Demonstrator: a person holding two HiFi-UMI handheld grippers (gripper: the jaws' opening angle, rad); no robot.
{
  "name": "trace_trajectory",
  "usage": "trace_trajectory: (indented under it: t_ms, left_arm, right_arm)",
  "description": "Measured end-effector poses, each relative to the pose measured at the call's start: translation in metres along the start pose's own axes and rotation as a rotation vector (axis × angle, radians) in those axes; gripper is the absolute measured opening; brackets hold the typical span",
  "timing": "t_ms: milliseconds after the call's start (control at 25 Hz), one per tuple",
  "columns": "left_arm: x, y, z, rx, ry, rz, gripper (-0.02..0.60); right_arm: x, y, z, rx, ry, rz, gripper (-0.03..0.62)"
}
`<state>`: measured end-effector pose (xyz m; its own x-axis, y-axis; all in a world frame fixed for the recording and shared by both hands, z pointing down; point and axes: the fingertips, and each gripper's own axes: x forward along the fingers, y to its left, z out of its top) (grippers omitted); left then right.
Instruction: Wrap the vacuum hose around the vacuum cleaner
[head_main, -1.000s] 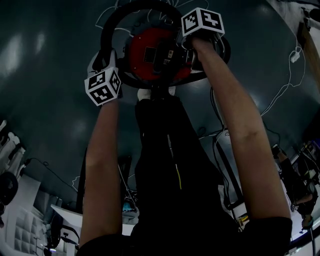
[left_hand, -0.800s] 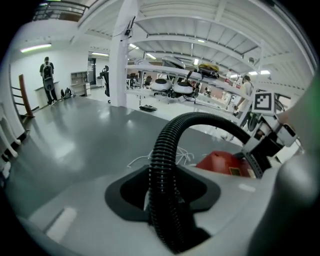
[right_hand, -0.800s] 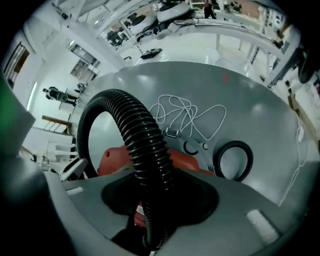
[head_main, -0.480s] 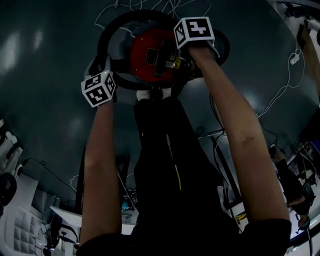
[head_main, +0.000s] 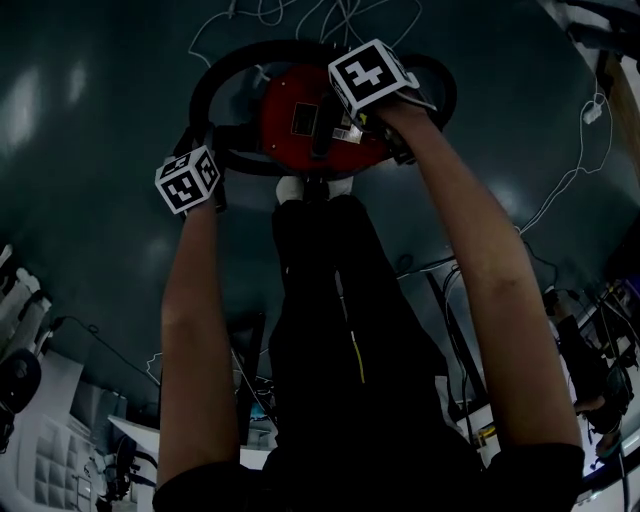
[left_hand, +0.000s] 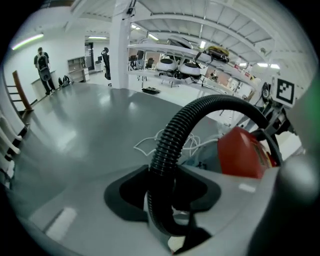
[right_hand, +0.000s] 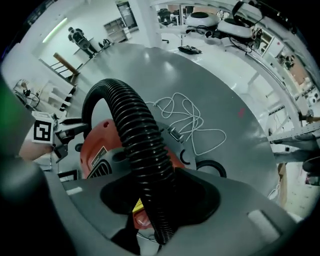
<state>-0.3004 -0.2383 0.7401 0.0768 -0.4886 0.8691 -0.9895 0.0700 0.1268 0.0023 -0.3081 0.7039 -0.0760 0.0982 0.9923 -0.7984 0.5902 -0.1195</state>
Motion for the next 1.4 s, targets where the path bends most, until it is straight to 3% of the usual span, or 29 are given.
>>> trace_trajectory:
  t_ms: [160, 360, 480, 640, 800, 1000, 1160, 1400]
  left_arm:
    - [0.015, -0.001, 0.003, -0.043, -0.052, -0.042, 0.165]
    - [0.017, -0.007, 0.036, -0.101, -0.174, -0.095, 0.193]
    - [0.009, -0.023, 0.049, -0.025, -0.191, -0.118, 0.242]
    - [-0.008, -0.068, 0.057, 0.103, -0.186, -0.227, 0.255]
    - [-0.030, -0.123, 0.074, 0.230, -0.243, -0.351, 0.253]
    - [-0.045, -0.177, 0.093, 0.210, -0.297, -0.490, 0.252]
    - [-0.046, -0.202, 0.094, 0.173, -0.279, -0.539, 0.252]
    - [-0.043, -0.223, 0.083, 0.271, -0.242, -0.551, 0.244]
  right_arm:
    - [0.005, 0.000, -0.004, 0.001, 0.021, 0.044, 0.192]
    - [0.011, -0.006, -0.009, 0.158, 0.035, 0.180, 0.230]
    - [0.013, -0.007, -0.012, 0.232, 0.043, 0.249, 0.224]
    - [0.017, -0.009, -0.019, 0.306, 0.073, 0.371, 0.229]
    - [0.018, -0.013, -0.023, 0.312, 0.061, 0.425, 0.229]
    - [0.017, -0.015, -0.026, 0.306, -0.019, 0.451, 0.227]
    - [0.012, -0.014, -0.026, 0.294, -0.084, 0.454, 0.227]
    - [0.006, -0.012, -0.029, 0.206, -0.216, 0.434, 0.225]
